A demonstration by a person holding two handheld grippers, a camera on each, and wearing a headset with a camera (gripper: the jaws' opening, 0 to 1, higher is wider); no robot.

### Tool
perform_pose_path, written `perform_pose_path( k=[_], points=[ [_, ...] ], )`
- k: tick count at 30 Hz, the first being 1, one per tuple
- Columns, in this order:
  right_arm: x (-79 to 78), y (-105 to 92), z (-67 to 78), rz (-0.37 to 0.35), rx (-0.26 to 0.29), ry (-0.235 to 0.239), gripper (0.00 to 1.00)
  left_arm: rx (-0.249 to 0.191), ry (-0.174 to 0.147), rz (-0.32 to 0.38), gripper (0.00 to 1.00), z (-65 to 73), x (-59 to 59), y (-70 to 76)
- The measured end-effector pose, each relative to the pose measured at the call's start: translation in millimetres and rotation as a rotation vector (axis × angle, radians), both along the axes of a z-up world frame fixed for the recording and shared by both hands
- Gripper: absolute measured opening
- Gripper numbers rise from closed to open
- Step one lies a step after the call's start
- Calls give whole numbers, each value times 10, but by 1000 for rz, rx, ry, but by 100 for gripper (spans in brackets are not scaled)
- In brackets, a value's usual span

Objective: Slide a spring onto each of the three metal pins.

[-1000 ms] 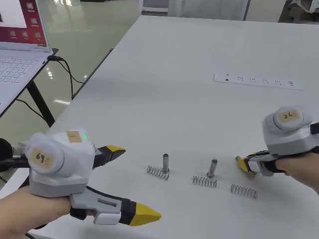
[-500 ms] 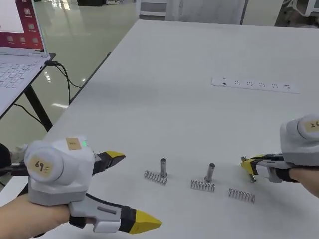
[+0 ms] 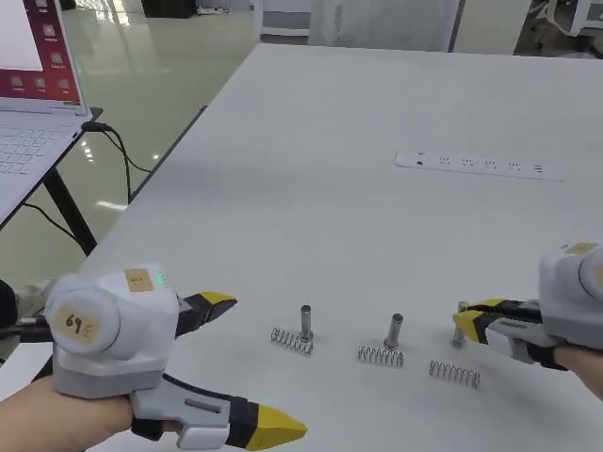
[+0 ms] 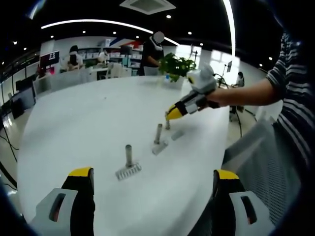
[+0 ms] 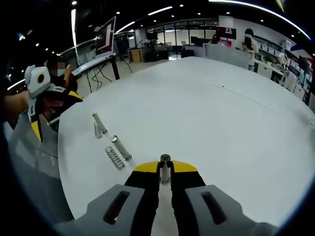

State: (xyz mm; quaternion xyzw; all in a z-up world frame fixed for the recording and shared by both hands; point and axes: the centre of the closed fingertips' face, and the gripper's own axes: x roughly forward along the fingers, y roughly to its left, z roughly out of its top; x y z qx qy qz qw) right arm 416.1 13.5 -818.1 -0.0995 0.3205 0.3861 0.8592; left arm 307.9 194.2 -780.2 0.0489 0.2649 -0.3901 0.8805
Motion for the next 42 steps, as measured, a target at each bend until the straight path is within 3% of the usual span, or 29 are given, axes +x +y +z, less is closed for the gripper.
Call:
perform_pose_path(
  k=[9,21,30,42],
  points=[
    [-48,-24,-7,16,-32,-41,5,-1,-1,7,98,-2,-1,12],
    [-87,-14,-13,28,-32,-31,6,-6,0,11,97,-8,-16,11],
    [-117,36,17,33,-18,-29,14,-7,-5,13,98,11,-19,16],
    [-111,-14,110,30,1,-62,23,-7,-6,13,98,10,-12,12]
  ],
)
